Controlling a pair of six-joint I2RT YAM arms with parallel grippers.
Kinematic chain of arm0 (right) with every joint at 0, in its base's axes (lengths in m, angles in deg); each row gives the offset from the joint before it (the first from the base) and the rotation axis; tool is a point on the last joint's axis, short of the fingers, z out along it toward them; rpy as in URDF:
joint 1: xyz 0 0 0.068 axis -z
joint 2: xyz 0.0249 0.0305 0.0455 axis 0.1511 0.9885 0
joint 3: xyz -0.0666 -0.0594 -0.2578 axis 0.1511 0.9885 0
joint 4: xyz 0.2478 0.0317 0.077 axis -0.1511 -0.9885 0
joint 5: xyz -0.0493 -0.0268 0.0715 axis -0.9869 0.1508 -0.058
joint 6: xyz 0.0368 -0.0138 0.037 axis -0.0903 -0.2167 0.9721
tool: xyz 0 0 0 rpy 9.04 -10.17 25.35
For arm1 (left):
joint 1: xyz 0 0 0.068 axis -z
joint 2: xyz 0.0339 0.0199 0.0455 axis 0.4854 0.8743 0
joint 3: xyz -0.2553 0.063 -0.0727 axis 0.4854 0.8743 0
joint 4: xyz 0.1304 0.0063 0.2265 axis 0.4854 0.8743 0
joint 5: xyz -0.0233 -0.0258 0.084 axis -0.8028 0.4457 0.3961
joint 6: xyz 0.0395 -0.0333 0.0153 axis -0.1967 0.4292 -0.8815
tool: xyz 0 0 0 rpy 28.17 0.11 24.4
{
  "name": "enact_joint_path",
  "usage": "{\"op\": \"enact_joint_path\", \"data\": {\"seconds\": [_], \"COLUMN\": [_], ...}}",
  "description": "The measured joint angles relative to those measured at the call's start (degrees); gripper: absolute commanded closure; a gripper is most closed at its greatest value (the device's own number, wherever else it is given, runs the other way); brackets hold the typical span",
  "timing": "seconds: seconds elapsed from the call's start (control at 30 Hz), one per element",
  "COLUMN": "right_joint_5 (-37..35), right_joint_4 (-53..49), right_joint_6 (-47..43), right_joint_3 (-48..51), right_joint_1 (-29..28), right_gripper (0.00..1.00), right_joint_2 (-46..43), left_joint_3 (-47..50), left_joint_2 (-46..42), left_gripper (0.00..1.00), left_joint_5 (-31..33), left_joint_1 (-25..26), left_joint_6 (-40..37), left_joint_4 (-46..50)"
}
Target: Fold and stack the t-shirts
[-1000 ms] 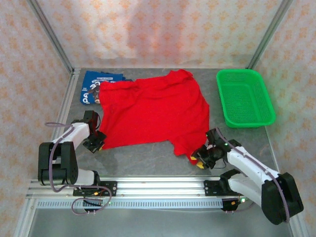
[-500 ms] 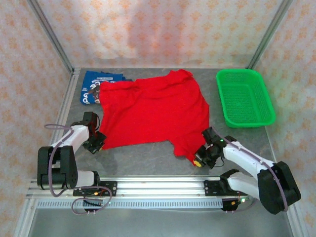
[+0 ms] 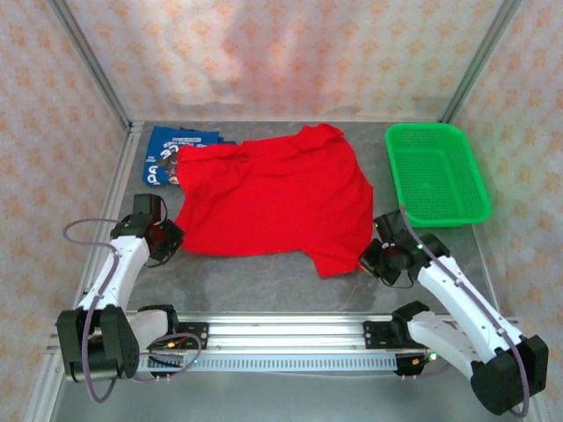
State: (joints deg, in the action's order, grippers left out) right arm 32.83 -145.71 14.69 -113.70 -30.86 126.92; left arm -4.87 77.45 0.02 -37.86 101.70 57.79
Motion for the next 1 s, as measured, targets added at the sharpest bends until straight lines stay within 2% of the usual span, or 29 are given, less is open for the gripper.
{"op": "enact_joint_path", "data": {"seconds": [0.3, 0.67, 0.87, 1.0], "right_joint_5": [-1.2, 2.8, 4.2, 4.1], "right_joint_4": [-12.2, -23.0, -26.4, -25.9], "right_joint_6": [-5.2, -7.7, -7.8, -9.4], "right_joint_3": [-8.1, -11.9, -13.8, -16.0], "right_joint_1": [1.6, 1.6, 1.6, 1.7], "right_gripper": [1.00, 1.00, 1.00, 1.00], "right_joint_2": [-2.0, -6.0, -7.3, -2.2], "left_joint_3": [0.0, 1.4, 1.4, 1.4], "left_joint_2": [-9.1, -23.8, -24.6, -23.1], "left_gripper": [1.00, 1.00, 1.00, 1.00], "left_joint_5": [0.0, -0.3, 0.4, 0.6], "left_joint_1": [-0.2, -0.2, -0.2, -0.2], "left_joint_6": [0.1, 2.2, 3.1, 3.3], "left_joint_4": [8.0, 19.3, 23.2, 23.2]}}
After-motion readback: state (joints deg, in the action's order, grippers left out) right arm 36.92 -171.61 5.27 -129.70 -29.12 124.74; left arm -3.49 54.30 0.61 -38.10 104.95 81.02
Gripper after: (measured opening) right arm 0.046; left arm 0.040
